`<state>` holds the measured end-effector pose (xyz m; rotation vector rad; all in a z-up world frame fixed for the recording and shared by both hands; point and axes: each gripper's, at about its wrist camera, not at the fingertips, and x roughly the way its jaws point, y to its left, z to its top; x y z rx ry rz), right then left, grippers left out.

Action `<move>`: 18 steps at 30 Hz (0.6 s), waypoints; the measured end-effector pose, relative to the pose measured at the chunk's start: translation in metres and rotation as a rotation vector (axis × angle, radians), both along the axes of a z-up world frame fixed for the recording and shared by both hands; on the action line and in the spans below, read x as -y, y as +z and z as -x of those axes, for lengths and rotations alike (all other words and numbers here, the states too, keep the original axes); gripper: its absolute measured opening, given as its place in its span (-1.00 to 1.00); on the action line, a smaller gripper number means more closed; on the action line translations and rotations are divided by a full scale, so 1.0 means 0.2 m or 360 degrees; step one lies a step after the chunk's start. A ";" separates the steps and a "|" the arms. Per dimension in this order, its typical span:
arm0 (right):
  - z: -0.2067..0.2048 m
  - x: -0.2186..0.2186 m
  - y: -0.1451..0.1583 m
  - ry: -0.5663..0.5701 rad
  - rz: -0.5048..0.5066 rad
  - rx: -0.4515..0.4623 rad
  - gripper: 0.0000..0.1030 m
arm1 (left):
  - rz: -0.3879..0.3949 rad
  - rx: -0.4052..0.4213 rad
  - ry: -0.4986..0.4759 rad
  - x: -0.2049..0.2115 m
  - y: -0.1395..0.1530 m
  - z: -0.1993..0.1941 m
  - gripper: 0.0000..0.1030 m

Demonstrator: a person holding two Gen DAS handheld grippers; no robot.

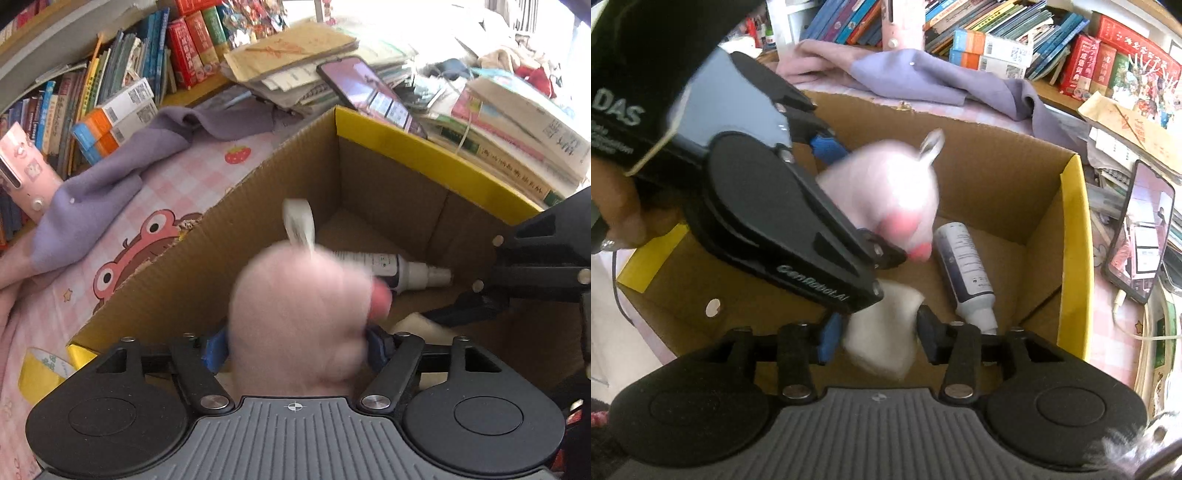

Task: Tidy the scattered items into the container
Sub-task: 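Open the left tool dropping the pig while the right tool releases the eraser into the box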

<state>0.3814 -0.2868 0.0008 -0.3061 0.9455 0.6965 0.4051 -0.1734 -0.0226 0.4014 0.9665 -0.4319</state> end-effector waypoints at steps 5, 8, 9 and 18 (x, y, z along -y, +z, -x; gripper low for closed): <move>0.02 0.03 0.06 -0.0070 -0.0099 0.0017 0.11 | 0.0039 0.0104 0.0042 -0.02 0.08 0.08 0.60; 0.08 0.04 0.13 -0.0092 -0.0150 0.0077 0.16 | 0.0099 0.0179 0.0103 -0.05 0.16 0.15 0.60; 0.10 0.05 0.15 -0.0101 -0.0163 0.0105 0.16 | 0.0129 0.0206 0.0125 -0.07 0.19 0.18 0.61; 0.32 0.08 0.35 -0.0243 -0.0233 0.0398 0.26 | 0.0412 0.0491 0.0364 -0.28 0.43 0.53 0.63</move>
